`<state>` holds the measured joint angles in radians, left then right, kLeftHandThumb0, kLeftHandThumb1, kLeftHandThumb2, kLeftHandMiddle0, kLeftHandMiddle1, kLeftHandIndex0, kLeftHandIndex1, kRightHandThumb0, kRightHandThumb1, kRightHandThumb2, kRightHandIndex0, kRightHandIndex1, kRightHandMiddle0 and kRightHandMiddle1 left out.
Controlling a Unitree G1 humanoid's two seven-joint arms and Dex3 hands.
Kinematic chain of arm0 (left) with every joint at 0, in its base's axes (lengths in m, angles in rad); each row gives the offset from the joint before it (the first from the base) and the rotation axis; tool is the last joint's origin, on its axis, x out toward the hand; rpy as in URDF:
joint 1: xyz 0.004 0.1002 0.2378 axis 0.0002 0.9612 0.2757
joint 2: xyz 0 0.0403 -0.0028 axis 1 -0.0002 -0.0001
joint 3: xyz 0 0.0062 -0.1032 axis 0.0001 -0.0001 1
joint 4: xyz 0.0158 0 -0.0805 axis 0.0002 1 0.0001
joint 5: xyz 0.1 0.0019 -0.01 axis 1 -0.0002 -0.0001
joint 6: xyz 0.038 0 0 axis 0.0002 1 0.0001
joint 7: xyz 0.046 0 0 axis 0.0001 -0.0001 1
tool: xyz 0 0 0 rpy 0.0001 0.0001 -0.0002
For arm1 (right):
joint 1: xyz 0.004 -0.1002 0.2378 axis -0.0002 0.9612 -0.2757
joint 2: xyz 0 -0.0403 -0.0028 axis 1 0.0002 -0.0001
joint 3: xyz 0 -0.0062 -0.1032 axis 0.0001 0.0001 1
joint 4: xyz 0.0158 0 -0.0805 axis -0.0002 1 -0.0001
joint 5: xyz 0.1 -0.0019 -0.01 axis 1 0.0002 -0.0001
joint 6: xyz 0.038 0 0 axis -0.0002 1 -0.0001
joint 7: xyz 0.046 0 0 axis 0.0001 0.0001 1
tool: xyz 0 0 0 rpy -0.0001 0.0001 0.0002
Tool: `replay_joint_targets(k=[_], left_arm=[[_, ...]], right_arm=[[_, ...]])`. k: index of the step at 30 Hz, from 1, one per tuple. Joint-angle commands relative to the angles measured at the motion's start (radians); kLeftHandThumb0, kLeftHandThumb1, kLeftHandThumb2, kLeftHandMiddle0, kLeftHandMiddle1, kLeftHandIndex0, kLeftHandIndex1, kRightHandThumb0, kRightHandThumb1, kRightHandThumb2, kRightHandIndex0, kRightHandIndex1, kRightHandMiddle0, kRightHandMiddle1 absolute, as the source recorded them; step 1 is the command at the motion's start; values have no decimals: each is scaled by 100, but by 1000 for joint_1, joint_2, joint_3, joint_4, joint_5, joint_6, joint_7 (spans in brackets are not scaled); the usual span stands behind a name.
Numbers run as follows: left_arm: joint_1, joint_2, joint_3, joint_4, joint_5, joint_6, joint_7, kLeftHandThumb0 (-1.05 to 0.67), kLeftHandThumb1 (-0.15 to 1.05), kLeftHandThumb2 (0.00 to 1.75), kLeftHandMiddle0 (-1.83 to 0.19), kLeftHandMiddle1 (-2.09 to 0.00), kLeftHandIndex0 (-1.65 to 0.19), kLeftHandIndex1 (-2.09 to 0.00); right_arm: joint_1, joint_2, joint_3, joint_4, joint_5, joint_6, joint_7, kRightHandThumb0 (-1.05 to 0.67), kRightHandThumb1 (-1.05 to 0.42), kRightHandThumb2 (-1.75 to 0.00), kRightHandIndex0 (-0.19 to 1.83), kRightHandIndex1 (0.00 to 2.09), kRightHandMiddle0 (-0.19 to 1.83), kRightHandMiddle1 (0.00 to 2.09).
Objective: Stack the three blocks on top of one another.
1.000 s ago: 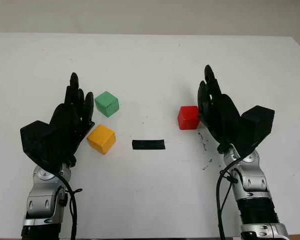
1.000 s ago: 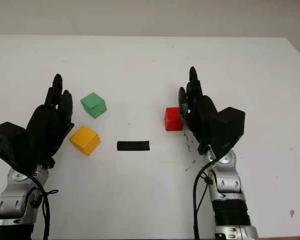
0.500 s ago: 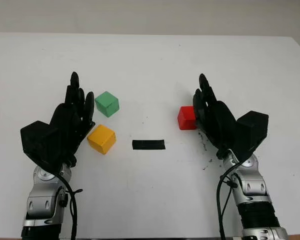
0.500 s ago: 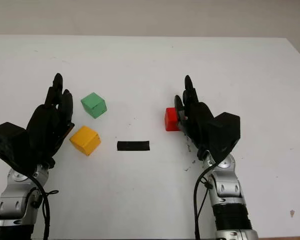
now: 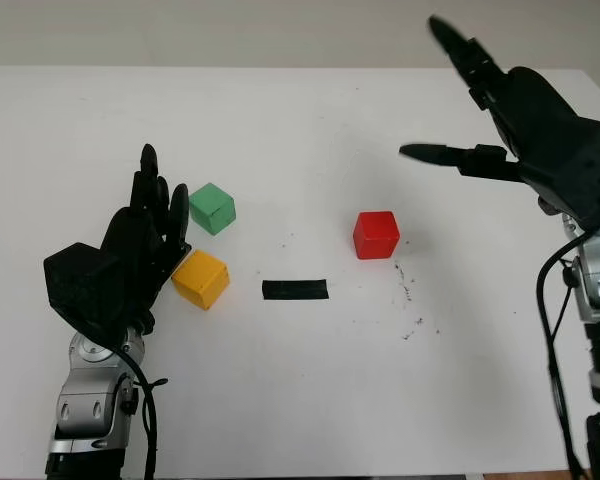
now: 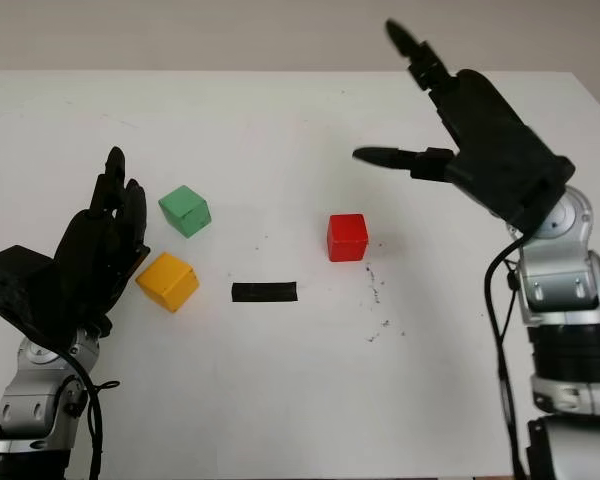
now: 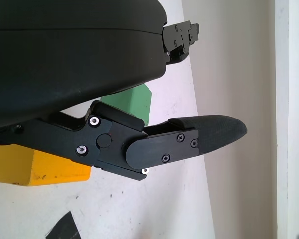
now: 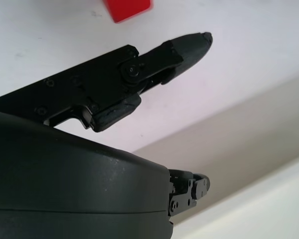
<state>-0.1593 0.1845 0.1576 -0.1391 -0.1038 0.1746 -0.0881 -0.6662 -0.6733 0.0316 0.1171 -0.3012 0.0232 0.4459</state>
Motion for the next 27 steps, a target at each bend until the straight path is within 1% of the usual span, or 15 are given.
replay_joint_targets(k=[1,5,6,10,11,13,16,23,27], left_arm=[[6,-3,-6,-20,-1,5,0,-75,105,61,19,-2,19,0],[1,-6,-7,-20,2,15,6,-77,105,60,19,-3,19,0],[-1,-9,-6,-19,2,14,10,-76,105,59,19,-4,19,-1],[-5,-3,-8,-17,5,19,7,-76,105,59,19,-4,19,-2],[-6,-4,-8,-17,7,20,9,-76,105,60,19,-4,19,-2],[-8,-4,-7,-13,7,15,8,-76,105,60,19,-4,19,-2],[-7,-4,-7,-17,2,17,4,-75,105,60,19,-4,19,-2],[0,-3,-7,-24,10,13,8,-76,105,60,19,-5,19,-2],[1,-2,-4,-18,7,3,2,-74,105,60,19,-4,19,-2]], right_arm=[[-28,-28,42,22,-32,-16,33,-71,-81,-4,8,10,23,14],[-45,-43,116,49,-101,-48,88,-70,-81,-5,6,8,24,11],[-41,-47,128,58,-115,-77,87,-69,-80,-5,7,8,26,11],[-34,-51,164,83,-158,-128,98,-65,-80,-5,6,7,26,9],[-36,-54,179,99,-179,-159,85,-65,-80,-5,6,7,27,8],[-44,-54,203,135,-213,-217,64,-71,-81,-6,9,8,31,9],[-57,-54,231,178,-259,-278,44,-74,-83,-6,9,7,32,9],[-62,-60,253,195,-318,-321,51,-72,-85,-6,8,6,34,7],[-54,-63,257,202,-364,-344,13,-70,-86,-6,10,7,38,9]])
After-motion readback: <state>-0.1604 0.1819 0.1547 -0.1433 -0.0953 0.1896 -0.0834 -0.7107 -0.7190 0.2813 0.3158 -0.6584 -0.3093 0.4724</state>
